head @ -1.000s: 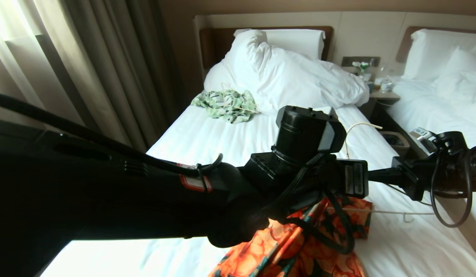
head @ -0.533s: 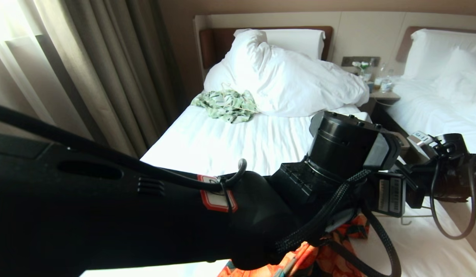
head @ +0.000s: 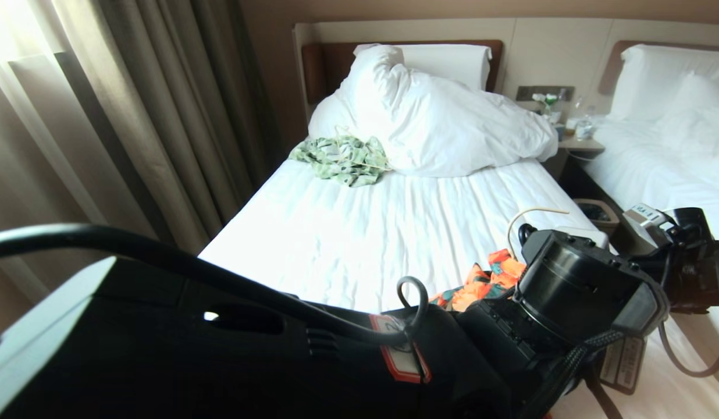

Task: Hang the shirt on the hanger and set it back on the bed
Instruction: Hook one side of the shirt onto the hanger

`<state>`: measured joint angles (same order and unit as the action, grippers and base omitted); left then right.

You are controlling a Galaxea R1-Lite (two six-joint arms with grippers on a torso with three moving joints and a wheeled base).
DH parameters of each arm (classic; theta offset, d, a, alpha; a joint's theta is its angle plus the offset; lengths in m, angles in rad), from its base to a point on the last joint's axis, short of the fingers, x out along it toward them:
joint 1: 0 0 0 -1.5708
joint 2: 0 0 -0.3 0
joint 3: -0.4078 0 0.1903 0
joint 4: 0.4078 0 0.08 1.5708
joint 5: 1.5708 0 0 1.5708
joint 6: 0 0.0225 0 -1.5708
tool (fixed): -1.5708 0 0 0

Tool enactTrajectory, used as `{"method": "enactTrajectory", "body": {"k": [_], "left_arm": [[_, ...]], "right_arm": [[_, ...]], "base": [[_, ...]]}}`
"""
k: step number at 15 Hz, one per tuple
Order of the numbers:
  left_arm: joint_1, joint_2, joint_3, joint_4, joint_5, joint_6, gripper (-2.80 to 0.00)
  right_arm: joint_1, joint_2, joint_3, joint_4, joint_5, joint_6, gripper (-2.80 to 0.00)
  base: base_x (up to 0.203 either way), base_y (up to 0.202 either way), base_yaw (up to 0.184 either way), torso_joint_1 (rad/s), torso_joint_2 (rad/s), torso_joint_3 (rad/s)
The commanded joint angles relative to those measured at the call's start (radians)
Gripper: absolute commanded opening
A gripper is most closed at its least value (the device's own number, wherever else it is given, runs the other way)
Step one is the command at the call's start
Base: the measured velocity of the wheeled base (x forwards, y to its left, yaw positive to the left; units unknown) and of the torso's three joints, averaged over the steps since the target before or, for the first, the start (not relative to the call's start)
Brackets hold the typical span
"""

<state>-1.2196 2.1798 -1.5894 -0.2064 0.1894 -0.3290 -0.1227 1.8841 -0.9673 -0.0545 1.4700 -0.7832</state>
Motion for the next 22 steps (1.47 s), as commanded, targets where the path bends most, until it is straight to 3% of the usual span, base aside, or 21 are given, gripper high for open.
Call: {"method": "enactTrajectory", "body": {"k": [1,2,8,11,18,22], "left_arm": [[0.003,0.033,0.001,0.001,0.003,0.027,-2.80],[0.002,0.039,-0.002,0.001,0.004,0.042,0.00],[0.003,0.048,0.003,0.007,0.001,0.061,0.00],[0.000,0.019,0.036,0.087,-0.001,0.053,0.00],[-0.027,-0.039,0.074,0.093,0.022,0.051,0.00],[-0.024,-0.079,0.176,0.086,0.049,0.027,0.00]], "right_arm": [[-0.003,-0.006,0.015,-0.015,0.009,-0.004,-2.80],[-0.006,-0.007,0.024,-0.030,0.009,-0.004,-2.80],[-0.018,-0.004,0.048,-0.053,0.046,-0.009,-2.80],[-0.029,0.036,0.099,-0.163,0.060,-0.011,-2.80],[-0.018,0.169,0.217,-0.452,0.060,-0.011,-2.80],[-0.020,0.193,0.223,-0.475,0.060,-0.011,-2.80]], "base": [[0.000,0.000,0.000,0.000,0.00,0.000],[0.000,0.000,0.000,0.000,0.00,0.000],[0.000,0.000,0.000,0.000,0.00,0.000],[0.000,0.000,0.000,0.000,0.00,0.000],[0.000,0.000,0.000,0.000,0.00,0.000],[0.000,0.000,0.000,0.000,0.00,0.000]]}}
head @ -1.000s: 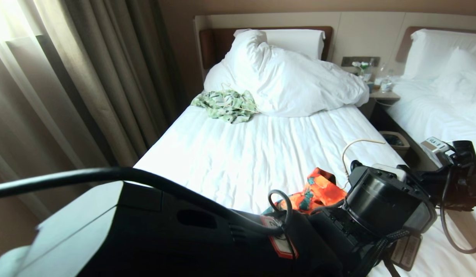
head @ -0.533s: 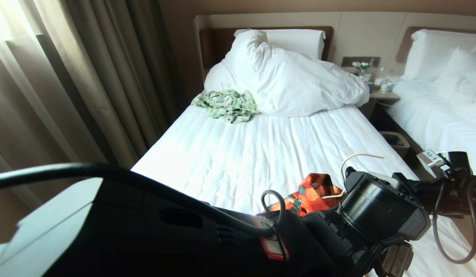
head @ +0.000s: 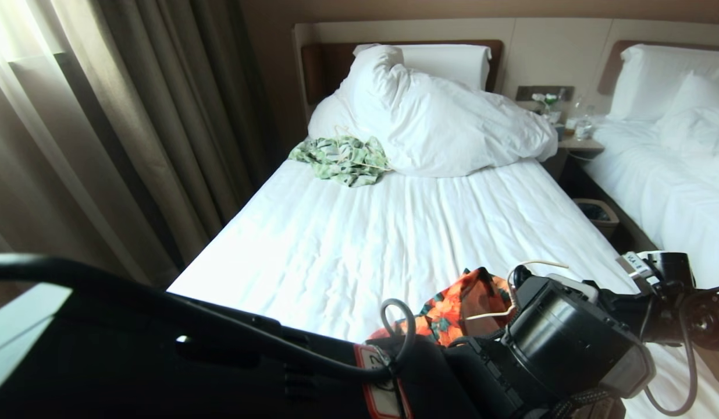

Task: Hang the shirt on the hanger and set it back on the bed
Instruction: Hook one side of the shirt onto the hanger

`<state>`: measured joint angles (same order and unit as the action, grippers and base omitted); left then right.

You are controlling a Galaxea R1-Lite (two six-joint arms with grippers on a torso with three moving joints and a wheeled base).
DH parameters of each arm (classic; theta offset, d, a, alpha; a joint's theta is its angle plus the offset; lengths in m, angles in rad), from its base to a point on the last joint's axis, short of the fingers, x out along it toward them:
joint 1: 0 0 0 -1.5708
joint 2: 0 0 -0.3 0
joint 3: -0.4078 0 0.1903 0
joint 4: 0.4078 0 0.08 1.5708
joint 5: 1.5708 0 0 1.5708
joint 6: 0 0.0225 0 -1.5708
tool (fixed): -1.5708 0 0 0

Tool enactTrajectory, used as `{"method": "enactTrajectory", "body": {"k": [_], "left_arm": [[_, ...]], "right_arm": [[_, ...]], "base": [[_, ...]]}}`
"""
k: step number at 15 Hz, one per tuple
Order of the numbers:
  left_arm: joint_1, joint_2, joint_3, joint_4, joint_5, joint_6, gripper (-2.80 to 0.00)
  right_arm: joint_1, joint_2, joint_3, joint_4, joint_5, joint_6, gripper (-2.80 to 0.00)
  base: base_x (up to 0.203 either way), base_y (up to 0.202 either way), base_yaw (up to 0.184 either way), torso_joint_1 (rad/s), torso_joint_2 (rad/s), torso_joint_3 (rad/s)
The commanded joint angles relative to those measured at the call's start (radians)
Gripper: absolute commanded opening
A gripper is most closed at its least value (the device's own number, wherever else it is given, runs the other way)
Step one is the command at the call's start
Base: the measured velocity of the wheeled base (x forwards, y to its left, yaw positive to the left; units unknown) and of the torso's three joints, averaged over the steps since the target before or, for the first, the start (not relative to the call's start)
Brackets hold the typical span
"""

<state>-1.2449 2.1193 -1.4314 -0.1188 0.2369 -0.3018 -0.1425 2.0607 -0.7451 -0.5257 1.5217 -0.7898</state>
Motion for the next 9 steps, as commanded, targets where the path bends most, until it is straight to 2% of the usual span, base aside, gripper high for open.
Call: {"method": "enactTrajectory", "body": {"k": [1,5,6,9], "left_arm": [[0.007,-0.039,0.039,-0.001,0.018,-0.008,0.00],[0.067,-0.144,0.154,-0.027,0.025,-0.030,0.00],[0.080,-0.161,0.194,-0.054,0.026,-0.030,-2.80],[0.130,-0.213,0.359,-0.149,0.018,-0.019,-2.80]], "right_arm": [[-0.001,0.017,0.001,-0.004,0.008,-0.005,-2.80],[-0.014,0.019,0.001,-0.005,0.008,-0.005,-2.80],[-0.016,0.019,0.001,-0.005,0.008,-0.005,-2.80],[-0.012,0.018,-0.002,-0.005,0.008,-0.005,-2.80]], "base": [[0.000,0.000,0.000,0.000,0.00,0.000],[0.000,0.000,0.000,0.000,0.00,0.000],[0.000,0.000,0.000,0.000,0.00,0.000],[0.000,0.000,0.000,0.000,0.00,0.000]]}}
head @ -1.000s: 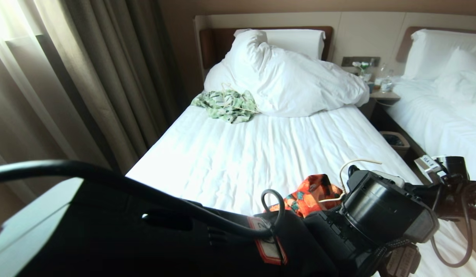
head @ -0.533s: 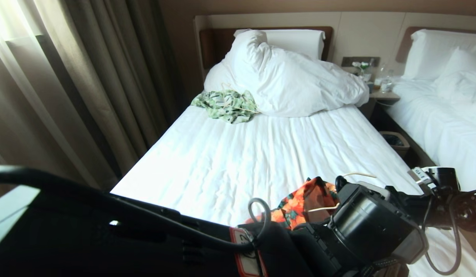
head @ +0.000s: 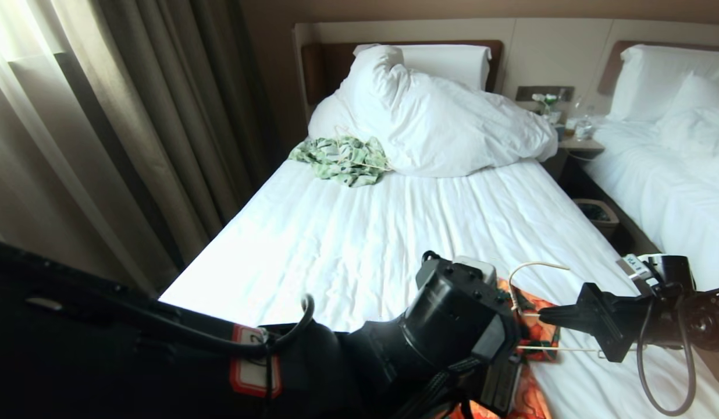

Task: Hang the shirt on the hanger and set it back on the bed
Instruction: Hook one side of the shirt onto the hanger

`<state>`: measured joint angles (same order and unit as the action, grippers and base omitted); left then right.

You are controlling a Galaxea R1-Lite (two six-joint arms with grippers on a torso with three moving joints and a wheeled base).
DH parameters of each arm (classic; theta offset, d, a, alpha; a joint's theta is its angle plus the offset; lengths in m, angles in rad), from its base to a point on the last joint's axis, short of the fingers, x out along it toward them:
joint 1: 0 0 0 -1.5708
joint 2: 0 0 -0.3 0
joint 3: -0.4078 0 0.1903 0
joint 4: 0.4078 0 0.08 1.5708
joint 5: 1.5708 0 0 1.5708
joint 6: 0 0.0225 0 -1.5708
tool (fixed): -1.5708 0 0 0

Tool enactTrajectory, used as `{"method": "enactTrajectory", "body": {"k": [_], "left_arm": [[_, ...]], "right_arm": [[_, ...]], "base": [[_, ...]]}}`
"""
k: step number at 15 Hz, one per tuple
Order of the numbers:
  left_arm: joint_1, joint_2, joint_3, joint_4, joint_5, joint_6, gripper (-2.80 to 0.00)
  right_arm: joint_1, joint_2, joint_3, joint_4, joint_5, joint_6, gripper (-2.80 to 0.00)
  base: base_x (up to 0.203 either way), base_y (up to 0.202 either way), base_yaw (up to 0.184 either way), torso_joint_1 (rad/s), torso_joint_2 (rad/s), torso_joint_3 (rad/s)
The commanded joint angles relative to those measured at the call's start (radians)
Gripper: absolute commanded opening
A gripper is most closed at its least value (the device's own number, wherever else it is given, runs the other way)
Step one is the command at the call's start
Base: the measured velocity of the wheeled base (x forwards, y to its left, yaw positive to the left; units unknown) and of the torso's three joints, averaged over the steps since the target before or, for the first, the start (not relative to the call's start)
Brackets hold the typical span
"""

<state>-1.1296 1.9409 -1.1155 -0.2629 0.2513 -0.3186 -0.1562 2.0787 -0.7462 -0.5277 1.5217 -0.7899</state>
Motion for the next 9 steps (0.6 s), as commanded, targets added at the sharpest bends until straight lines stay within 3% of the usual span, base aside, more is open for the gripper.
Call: {"method": "enactTrajectory", "body": {"k": [1,4,7,8,9], "left_arm": [[0.042,-0.049,0.094,-0.023,-0.011,0.004,-2.80],[0.178,-0.086,0.241,-0.135,-0.131,0.063,-2.80],[0.298,-0.087,0.298,-0.241,-0.263,0.148,-2.80],[0.320,-0.088,0.317,-0.247,-0.310,0.187,0.00],[0.336,-0.089,0.336,-0.249,-0.352,0.244,0.00]], "right_arm": [[0.001,0.000,-0.002,-0.003,0.008,-0.005,-2.80],[0.001,0.000,-0.004,-0.003,0.008,-0.005,-2.80],[0.000,0.000,-0.005,-0.003,0.008,-0.005,-2.80],[0.000,0.000,-0.005,-0.003,0.008,-0.004,-2.80],[0.000,0.001,-0.006,-0.003,0.008,-0.003,-2.80]], "base": [[0.000,0.000,0.000,0.000,0.00,0.000],[0.000,0.000,0.000,0.000,0.00,0.000],[0.000,0.000,0.000,0.000,0.00,0.000],[0.000,0.000,0.000,0.000,0.00,0.000],[0.000,0.000,0.000,0.000,0.00,0.000]]}}
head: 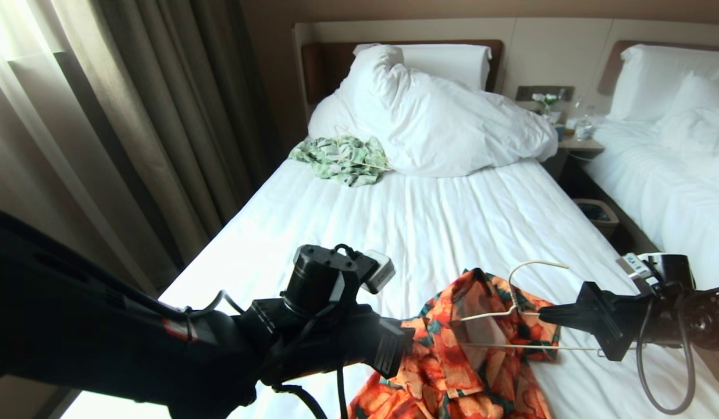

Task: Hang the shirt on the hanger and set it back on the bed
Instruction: Hook one side of the shirt onto the hanger

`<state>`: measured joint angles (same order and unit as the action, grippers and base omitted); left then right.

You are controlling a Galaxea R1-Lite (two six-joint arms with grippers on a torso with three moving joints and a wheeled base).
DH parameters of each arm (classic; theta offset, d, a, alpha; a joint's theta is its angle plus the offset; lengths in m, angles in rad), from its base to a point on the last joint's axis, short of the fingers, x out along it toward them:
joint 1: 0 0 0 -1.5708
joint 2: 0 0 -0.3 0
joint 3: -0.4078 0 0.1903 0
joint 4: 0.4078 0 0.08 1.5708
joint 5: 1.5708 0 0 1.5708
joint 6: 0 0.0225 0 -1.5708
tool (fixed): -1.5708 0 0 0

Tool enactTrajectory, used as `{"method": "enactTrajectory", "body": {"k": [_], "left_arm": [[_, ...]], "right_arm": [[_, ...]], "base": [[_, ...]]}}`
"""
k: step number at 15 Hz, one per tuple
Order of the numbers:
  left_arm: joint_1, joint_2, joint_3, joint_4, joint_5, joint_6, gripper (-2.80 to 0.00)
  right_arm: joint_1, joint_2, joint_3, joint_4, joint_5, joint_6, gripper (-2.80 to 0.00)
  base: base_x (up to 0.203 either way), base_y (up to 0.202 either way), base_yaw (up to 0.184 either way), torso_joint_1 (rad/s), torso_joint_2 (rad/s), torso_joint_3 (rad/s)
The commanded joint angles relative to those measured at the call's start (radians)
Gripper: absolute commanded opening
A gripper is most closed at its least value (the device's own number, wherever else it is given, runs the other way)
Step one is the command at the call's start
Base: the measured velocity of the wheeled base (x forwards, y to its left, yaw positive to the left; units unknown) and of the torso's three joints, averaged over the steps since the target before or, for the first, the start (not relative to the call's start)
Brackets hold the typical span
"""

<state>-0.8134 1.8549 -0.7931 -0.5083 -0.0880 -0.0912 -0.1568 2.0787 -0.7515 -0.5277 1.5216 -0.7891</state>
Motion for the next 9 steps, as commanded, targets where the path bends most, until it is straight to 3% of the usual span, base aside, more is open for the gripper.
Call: {"method": "enactTrajectory", "body": {"k": [1,3,9], "left_arm": [[0.031,-0.002,0.036,-0.004,-0.066,0.060,0.00],[0.032,0.011,0.060,-0.006,-0.164,0.096,0.00],[0.039,0.198,-0.093,-0.118,-0.188,0.216,0.00]], "right_arm": [[-0.001,0.000,-0.002,-0.003,0.008,-0.004,-2.80],[-0.003,-0.002,-0.002,-0.002,0.008,-0.004,-2.80],[-0.018,-0.005,0.004,-0.002,0.008,-0.004,-2.80]], "base": [[0.000,0.000,0.000,0.000,0.00,0.000],[0.000,0.000,0.000,0.000,0.00,0.000],[0.000,0.000,0.000,0.000,0.00,0.000]]}}
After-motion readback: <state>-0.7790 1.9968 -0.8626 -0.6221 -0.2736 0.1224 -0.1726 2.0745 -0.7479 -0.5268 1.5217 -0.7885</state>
